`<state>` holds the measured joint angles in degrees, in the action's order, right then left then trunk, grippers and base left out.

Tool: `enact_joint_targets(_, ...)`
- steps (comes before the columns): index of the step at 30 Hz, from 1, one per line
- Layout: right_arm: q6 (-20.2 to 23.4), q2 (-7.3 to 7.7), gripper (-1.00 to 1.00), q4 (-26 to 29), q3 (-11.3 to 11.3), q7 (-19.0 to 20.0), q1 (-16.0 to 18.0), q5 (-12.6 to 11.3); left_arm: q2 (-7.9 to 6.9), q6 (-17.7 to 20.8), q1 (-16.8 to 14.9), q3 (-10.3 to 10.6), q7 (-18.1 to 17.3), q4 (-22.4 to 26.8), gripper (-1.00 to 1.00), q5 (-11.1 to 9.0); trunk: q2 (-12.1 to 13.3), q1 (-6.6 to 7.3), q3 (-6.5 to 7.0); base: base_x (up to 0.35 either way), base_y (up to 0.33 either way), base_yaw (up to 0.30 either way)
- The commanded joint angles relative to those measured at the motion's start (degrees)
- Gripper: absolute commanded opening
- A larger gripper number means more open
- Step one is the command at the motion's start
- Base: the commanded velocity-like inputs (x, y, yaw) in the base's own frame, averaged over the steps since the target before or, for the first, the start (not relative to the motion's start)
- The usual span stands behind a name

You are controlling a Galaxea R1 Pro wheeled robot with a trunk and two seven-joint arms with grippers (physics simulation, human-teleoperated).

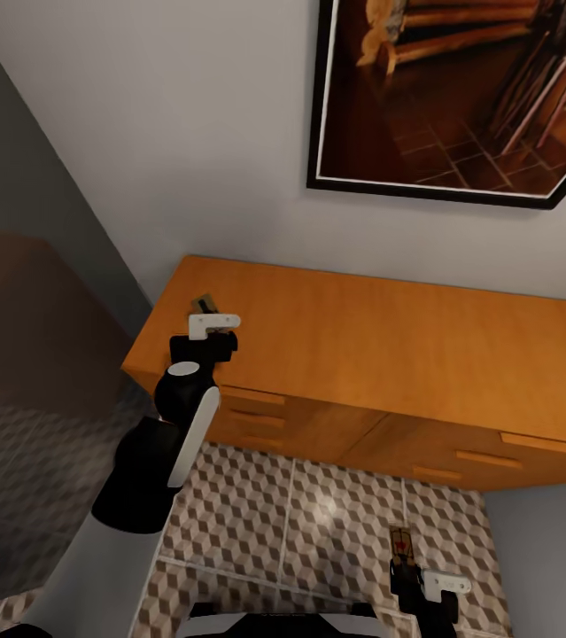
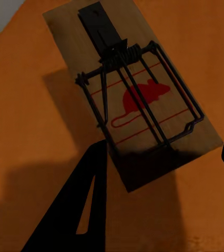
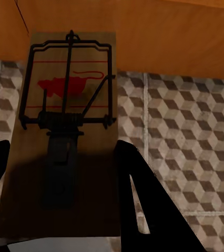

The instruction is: Take the four mousetraps from the cabinet in the bathroom and place them on the bathroom floor. Make sure all four end up on the same floor surface, and ensure that at least two of them are either under or directly next to the same bathroom sink.

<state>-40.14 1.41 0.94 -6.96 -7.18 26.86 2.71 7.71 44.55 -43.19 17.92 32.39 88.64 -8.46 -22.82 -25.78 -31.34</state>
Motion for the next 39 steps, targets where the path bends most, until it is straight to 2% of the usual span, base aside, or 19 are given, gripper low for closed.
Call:
enact_joint_targets(1,-0.2,-0.01,-1.00,-0.1,-0.3,-0.1,0.0,0.2,-0.03,0.2,-0.1,0.1,0.6,0.0,-1.00,-0.5,-0.1,0.00,-0.08,-0.304,0.038,0.000)
enact_joint_targets(22,-0.2,-0.01,-1.00,-0.1,-0.3,-0.1,0.0,0.2,-0.13,0.2,-0.1,0.2,0.5,0.0,-1.00,-0.5,-0.1,0.00,-0.08,-0.331,0.003,0.000)
enact_joint_targets(34,-0.2,-0.01,-1.00,-0.1,-0.3,-0.1,0.0,0.2,-0.85,0.2,-0.1,0.3,0.5,-0.1,-1.00,-0.5,-0.1,0.00,-0.08,-0.325,0.000,0.000)
enact_joint_targets(39,-0.2,-0.01,-1.00,-0.1,-0.3,-0.1,0.0,0.2,-1.17,0.2,-0.1,0.4,0.5,-0.2,-1.00,-0.6,-0.1,0.00,-0.08,-0.137,0.000,0.000)
